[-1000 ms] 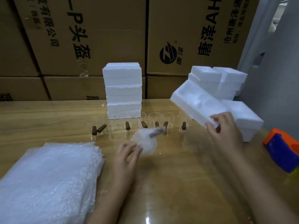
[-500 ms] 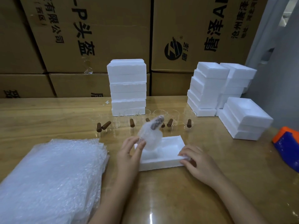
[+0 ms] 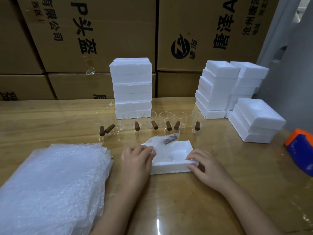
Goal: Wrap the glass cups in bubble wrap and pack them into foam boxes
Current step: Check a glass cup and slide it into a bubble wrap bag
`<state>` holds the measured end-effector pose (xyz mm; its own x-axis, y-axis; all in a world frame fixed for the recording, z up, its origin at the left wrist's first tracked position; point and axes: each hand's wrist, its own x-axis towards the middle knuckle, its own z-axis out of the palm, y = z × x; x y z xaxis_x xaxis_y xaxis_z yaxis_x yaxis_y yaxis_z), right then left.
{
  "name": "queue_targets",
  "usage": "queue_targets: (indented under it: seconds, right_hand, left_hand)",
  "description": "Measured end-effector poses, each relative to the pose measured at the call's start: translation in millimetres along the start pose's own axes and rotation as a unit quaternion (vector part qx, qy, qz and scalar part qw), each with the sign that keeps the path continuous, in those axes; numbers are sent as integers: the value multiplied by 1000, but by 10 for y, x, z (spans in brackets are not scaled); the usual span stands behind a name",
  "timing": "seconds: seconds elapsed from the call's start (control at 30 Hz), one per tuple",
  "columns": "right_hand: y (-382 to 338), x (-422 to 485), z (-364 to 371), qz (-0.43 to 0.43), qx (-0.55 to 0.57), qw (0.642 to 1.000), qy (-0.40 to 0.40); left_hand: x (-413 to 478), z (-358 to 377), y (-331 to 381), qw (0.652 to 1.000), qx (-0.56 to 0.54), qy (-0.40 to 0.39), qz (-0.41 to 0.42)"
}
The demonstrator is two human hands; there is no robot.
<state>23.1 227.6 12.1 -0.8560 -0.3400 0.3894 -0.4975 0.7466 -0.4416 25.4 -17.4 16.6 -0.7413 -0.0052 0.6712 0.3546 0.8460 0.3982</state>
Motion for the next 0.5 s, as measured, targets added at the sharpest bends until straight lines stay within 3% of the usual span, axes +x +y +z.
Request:
queue_targets:
  seconds: [0.13, 0.27, 0.37, 0.43, 0.5]
  right_hand:
    - [-28, -15, 12, 8, 0, 1000, -2]
    - [-55, -23, 21, 21, 0, 1000, -3]
    - [-141, -8, 4, 12, -30, 999, 43]
    - [-245, 57, -2, 7, -46, 997, 58]
    - [-357, 135, 23, 10, -55, 998, 22]
  left_hand:
    - [3, -8, -5, 995, 67, -11, 78]
    - [20, -31, -6, 989, 101, -31, 106]
    - [28, -43, -12, 982, 139, -52, 116]
    - [25, -37, -12, 983, 132, -53, 114]
    - [3, -19, -5, 990, 88, -51, 99]
